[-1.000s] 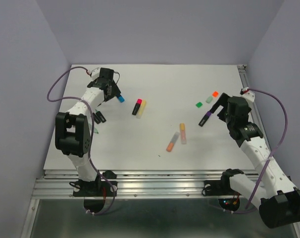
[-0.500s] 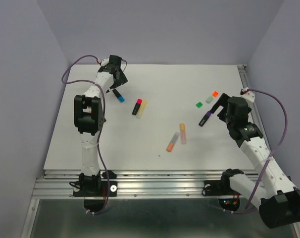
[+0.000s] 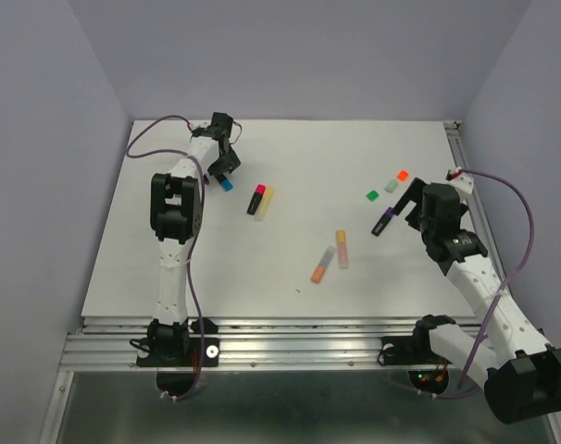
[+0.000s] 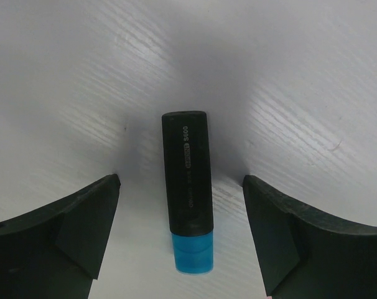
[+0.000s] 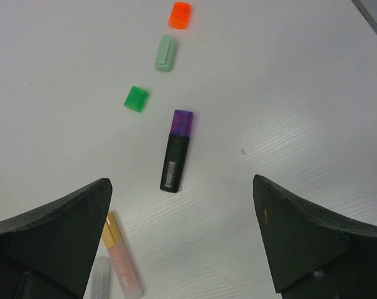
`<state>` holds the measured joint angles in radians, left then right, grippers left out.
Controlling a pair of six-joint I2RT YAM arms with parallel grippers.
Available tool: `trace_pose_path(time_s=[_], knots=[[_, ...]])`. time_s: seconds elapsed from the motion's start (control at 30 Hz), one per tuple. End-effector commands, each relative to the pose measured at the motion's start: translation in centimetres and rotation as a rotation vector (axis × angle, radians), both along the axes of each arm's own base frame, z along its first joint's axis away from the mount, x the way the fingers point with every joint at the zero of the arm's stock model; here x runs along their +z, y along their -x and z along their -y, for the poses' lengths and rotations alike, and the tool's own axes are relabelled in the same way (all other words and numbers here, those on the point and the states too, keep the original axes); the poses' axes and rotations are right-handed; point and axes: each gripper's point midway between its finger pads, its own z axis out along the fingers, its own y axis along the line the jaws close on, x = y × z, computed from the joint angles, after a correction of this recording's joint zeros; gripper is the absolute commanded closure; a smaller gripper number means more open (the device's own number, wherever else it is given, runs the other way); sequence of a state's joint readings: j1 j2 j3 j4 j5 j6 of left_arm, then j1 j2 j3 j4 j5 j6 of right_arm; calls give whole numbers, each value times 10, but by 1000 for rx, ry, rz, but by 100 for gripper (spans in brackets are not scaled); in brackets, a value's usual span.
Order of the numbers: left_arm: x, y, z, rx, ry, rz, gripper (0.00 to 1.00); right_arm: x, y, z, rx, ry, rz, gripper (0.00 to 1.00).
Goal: Open the pen caps
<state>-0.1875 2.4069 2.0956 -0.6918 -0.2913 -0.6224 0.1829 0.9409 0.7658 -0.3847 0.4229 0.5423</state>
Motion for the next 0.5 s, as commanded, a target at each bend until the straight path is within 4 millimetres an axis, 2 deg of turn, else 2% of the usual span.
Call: trace_pose_path(time_s=[0.0,0.03,0.1,0.27,0.33,0.47], knots=[[13,-1,-8,30,-19,4,11,11,0,7,-33,11,52,0],[9,1,-8,30,-24,-6,13,11,0,8,-33,10,53,0],[7,2,-8,29,-26,-14,24,11,1,8,-34,11,56,0],[-5,11,-10,28,-29,-51,45,10,1,10,-47,18,51,0],[-10,17,-11,29,-40,-68,47,10,0,11,-51,18,50,0],[-20,30,-11,13,-31,-86,62,10,1,10,-48,15,53,0]])
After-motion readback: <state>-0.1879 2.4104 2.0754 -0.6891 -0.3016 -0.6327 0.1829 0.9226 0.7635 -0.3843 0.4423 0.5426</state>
